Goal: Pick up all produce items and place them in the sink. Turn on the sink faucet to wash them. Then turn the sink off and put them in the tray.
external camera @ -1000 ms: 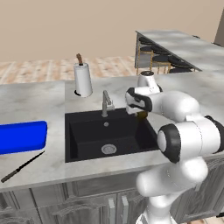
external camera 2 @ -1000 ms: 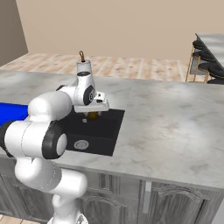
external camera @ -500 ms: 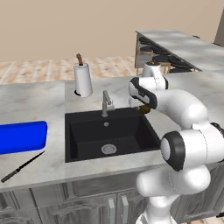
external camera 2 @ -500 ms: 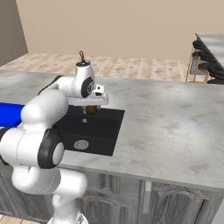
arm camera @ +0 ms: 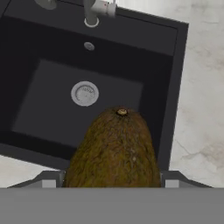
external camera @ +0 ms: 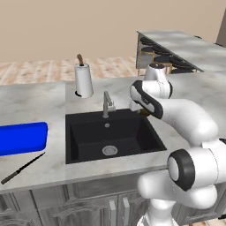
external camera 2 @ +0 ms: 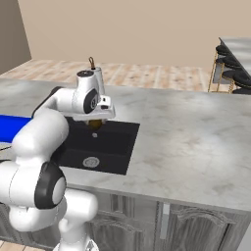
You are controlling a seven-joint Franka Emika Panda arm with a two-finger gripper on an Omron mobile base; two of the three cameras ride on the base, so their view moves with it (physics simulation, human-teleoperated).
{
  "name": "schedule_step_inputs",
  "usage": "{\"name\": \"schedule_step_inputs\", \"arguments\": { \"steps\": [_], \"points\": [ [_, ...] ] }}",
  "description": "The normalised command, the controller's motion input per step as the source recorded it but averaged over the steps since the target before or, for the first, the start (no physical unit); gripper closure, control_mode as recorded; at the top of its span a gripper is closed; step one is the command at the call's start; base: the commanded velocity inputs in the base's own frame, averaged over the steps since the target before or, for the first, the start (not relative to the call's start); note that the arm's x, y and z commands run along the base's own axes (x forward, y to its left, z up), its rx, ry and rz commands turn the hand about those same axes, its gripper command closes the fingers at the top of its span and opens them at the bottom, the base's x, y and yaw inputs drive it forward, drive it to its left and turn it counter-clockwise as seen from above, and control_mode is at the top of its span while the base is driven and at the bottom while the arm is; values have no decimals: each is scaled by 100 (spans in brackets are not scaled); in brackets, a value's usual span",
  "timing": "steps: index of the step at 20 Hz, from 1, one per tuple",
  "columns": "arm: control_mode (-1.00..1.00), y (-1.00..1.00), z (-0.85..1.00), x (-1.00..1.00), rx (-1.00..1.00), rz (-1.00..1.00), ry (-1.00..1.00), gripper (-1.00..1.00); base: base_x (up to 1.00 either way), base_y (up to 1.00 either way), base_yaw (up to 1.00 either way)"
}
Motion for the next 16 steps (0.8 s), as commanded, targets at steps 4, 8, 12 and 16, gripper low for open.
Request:
{"name": "schedule_step_inputs", "arguments": {
  "steps": [4,8,12,16],
  "points": [
    [-100,46,11,-19,0,17,-2,100,0,0,0],
    [-100,57,9,-9,0,20,0,100,0,0,0],
    [-100,64,4,-1,0,20,0,100,0,0,0],
    [-100,67,0,0,0,20,0,100,0,0,0]
  ]
}}
